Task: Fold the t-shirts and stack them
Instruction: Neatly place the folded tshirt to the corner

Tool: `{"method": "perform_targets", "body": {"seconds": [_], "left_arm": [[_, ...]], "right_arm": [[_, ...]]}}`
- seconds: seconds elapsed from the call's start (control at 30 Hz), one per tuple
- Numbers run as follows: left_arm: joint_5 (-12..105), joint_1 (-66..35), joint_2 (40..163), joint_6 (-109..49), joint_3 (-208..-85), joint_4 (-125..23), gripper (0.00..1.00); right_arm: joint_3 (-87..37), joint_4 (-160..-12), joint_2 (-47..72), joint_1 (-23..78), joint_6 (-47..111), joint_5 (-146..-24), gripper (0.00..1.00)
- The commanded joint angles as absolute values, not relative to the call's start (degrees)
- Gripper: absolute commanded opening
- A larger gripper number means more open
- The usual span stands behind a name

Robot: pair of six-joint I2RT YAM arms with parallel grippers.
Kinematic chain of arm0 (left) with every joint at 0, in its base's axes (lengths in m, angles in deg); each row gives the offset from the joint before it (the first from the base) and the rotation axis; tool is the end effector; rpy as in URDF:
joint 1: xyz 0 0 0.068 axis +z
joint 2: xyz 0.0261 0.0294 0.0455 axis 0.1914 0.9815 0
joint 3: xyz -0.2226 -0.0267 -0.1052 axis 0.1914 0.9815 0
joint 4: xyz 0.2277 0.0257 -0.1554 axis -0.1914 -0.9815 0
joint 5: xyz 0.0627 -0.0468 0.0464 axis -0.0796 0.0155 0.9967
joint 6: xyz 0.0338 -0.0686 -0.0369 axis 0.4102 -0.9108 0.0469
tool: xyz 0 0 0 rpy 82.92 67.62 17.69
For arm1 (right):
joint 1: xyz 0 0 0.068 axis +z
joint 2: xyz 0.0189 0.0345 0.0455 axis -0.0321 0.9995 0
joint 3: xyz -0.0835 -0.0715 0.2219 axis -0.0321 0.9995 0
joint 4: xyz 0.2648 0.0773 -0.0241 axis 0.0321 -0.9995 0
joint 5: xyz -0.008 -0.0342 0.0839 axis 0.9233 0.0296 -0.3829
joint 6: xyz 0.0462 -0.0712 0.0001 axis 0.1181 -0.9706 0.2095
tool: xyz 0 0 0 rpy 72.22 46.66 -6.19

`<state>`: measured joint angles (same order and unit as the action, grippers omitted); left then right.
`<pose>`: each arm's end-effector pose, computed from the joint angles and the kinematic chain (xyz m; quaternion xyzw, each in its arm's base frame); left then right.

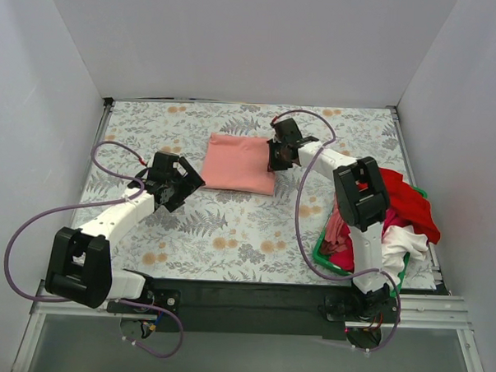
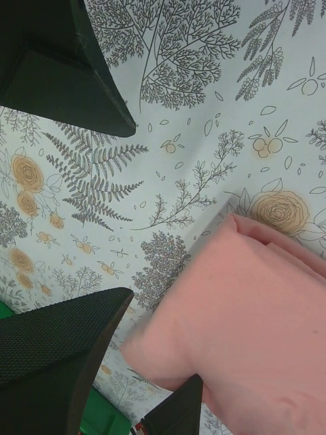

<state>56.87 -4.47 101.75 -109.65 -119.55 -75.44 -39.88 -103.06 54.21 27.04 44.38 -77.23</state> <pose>0.2951 -0.0790 0.1440 -0.5868 0.7448 -0.2436 0.2043 0.4363 0.2410 0.1097 -0.0788 0.9361 0.1427 0.3117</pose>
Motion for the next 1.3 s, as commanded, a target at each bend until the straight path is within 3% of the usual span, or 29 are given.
{"method": "perform_targets", "body": {"seconds": [0.0, 0.13, 0.47, 0.93, 1.27], "left_arm": [[58.33, -4.52, 100.25, -110.10, -119.22, -75.83, 0.93], [58.41, -4.52, 100.78, -109.84, -119.31, -75.92, 0.93], [61.31, -4.52, 100.08, -110.11, -119.31, -76.88, 0.93], [62.02, -4.52, 98.85, -108.17, -121.24, -74.43, 0.94], [62.28, -4.52, 93.66, -106.06, -118.79, -68.02, 0.94]], "right_arm": [[-42.45, -101.48, 56.54, 26.90, 44.87, -75.66, 0.08], [-45.26, -101.39, 59.08, 26.90, 44.61, -74.26, 0.01], [-50.89, -101.56, 59.53, 24.53, 34.07, -65.47, 0.01], [-53.96, -101.83, 59.26, 11.09, 19.12, -52.55, 0.01], [-68.28, -100.78, 69.10, 1.25, 16.48, -50.44, 0.01]]}}
